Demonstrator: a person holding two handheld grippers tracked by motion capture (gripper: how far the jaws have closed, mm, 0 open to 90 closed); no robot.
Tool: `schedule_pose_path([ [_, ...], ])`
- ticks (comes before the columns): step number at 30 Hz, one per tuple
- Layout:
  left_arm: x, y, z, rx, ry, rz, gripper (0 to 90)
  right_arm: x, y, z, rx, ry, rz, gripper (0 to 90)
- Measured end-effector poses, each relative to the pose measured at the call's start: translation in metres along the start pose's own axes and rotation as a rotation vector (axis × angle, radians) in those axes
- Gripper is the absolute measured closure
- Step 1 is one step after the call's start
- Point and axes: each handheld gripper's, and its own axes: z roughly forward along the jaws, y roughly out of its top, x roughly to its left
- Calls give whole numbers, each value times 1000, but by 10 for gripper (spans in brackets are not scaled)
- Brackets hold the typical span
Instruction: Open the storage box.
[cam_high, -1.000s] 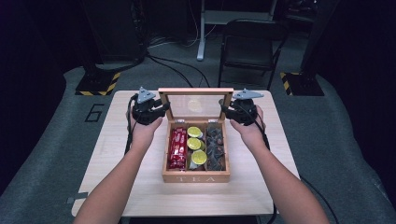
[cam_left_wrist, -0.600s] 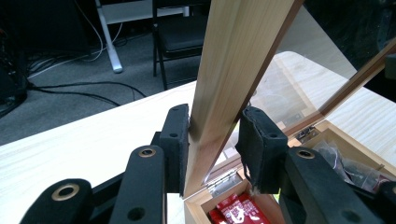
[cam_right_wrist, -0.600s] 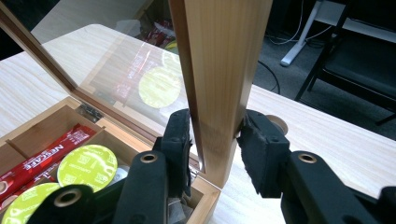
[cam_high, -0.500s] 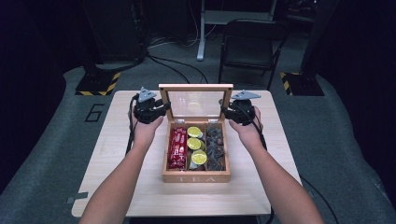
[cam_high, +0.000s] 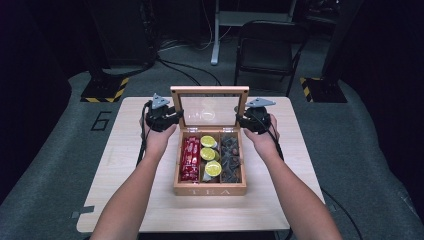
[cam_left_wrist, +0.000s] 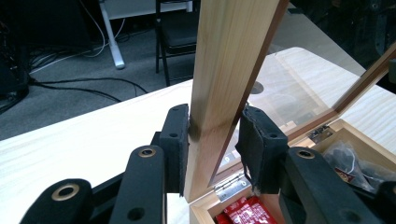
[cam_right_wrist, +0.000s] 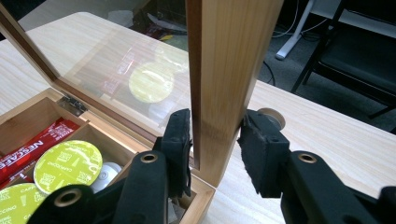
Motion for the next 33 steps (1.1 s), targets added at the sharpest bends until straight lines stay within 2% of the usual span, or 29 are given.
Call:
schedule_pose_path([
  [4,0,0,2,1,5,-3,637,-1,0,2,2,2,7,641],
  [6,1,0,3,7,4,5,637,-2,-1,3,2,1,-6,642],
  [10,3,-1,5,16,-2,2,641,-2,-1,6,5,-6,5,643],
  [13,3,-2,7,14,4,-7,645,-3,-1,7,5,-2,-5,642],
  [19,3,-1,9,16,13,-12,648,-4,-1,9,8,0,22,645],
  [33,5,-1,13,12,14,-26,651,-4,-2,13,4,-9,14,634],
])
